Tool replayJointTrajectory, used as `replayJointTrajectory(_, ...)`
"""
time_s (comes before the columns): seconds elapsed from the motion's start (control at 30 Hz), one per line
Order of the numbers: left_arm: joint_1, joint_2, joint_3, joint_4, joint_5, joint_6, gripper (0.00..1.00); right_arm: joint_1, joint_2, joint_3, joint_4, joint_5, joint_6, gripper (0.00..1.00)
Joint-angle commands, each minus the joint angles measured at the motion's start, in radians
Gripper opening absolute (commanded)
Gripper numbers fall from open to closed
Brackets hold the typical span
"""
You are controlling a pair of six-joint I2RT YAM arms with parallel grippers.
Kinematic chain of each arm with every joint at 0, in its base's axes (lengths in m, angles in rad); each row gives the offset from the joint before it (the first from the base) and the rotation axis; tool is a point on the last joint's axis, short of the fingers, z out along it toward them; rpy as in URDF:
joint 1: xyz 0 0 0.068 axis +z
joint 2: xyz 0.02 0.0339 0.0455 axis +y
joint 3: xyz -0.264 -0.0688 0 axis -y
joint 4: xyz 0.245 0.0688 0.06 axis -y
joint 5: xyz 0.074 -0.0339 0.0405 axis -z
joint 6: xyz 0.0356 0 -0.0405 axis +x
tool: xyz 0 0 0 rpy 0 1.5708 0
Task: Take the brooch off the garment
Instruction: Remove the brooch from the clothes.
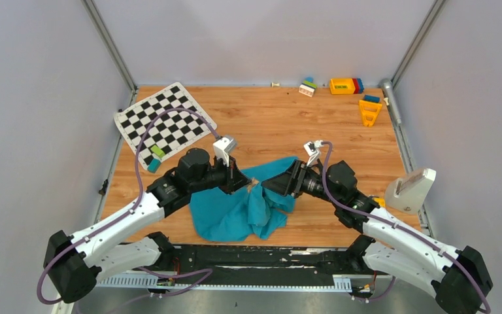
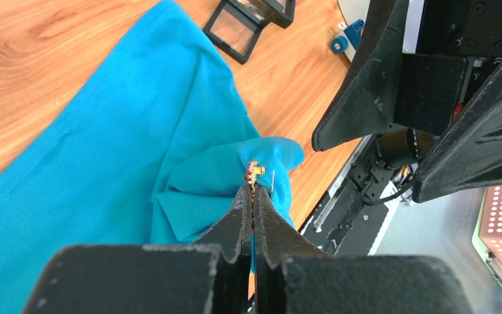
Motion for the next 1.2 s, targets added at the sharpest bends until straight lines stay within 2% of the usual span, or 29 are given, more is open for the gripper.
replayJointTrajectory(0.0, 0.000, -0.035, -0.049, 0.147, -0.005, -0.065, 0.00, 0.004, 0.010, -0.019, 0.069, -0.007, 0.005, 0.68)
replayJointTrajectory(0.07, 0.000, -0.034, -0.034, 0.138, -0.028, -0.072, 0.00, 0.004, 0.000, -0.029, 0.081, -0.005, -0.006, 0.68)
replayJointTrajectory(0.17, 0.000, -0.019, 0.021, 0.012, -0.094, -0.008, 0.00, 0.004, -0.007, -0.030, 0.054, 0.025, -0.046, 0.68)
replayJointTrajectory(0.23, 0.000, 0.030, 0.103, -0.141, -0.147, 0.077, 0.00, 0.004, 0.001, -0.022, 0.018, 0.050, -0.076, 0.69)
replayJointTrajectory(0.33, 0.000, 0.116, 0.296, -0.468, -0.210, 0.228, 0.00, 0.004, -0.002, -0.026, -0.001, 0.071, -0.090, 0.68)
replayJointTrajectory(0.4, -0.001, 0.176, 0.385, -0.624, -0.185, 0.311, 0.02, 0.004, -0.014, -0.038, 0.002, 0.090, -0.092, 0.68)
replayJointTrajectory(0.5, -0.023, 0.250, 0.466, -0.768, -0.147, 0.413, 0.00, 0.004, -0.028, -0.047, 0.005, 0.109, -0.107, 0.68)
replayJointTrajectory(0.57, -0.086, 0.291, 0.508, -0.856, -0.210, 0.473, 0.00, 0.004, -0.034, -0.045, -0.002, 0.115, -0.122, 0.68)
replayJointTrajectory(0.7, -0.129, 0.390, 0.596, -1.020, -0.503, 0.593, 0.00, 0.004, -0.041, -0.036, -0.034, 0.123, -0.157, 0.68)
replayJointTrajectory(0.8, -0.133, 0.422, 0.622, -1.036, -0.665, 0.671, 0.00, 0.004, -0.059, -0.042, -0.046, 0.133, -0.163, 0.67)
replayJointTrajectory(0.97, -0.136, 0.396, 0.606, -1.013, -0.837, 0.821, 0.00, 0.004, -0.097, -0.065, -0.048, 0.155, -0.174, 0.67)
replayJointTrajectory(1.17, -0.135, 0.309, 0.585, -0.974, -0.811, 0.899, 0.00, 0.004, -0.094, -0.061, -0.036, 0.145, -0.197, 0.67)
